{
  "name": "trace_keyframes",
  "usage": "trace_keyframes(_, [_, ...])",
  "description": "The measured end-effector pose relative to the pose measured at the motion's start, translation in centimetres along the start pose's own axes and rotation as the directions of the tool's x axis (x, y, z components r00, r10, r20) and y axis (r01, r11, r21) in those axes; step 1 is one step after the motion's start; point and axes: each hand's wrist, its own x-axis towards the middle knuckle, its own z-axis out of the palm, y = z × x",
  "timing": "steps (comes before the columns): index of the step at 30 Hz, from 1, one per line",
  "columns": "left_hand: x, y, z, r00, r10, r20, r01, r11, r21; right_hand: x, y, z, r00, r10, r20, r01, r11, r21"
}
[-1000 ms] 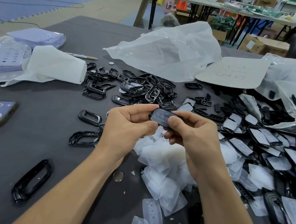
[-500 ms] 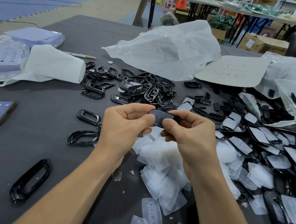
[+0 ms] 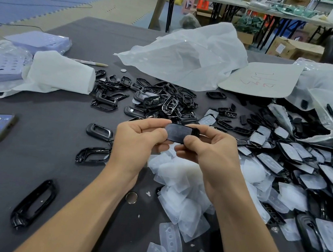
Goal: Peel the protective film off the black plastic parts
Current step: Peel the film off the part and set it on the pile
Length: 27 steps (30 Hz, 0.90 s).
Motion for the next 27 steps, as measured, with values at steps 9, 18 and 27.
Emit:
trace_keyframes(9, [0.1, -0.1, 0.2, 0.999, 0.027, -0.033, -0.026, 0.999, 0.038, -0.1, 0.3, 0.2, 0.999, -0.049, 0.023, 0.050, 0.998, -0.023])
trace_keyframes(18, [0.2, -0.1, 0.2, 0.999, 0.021, -0.033, -0.020, 0.999, 0.036, 0.1, 0.6, 0.2, 0.998, -0.068, -0.006, 0.068, 0.997, -0.039])
trace_keyframes(27, [-0.1, -0.5, 0.5, 0.993, 0.111, -0.033, -0.105, 0.984, 0.140, 0.0, 1.1, 0.5, 0.975, -0.218, -0.036, 0.205, 0.955, -0.212])
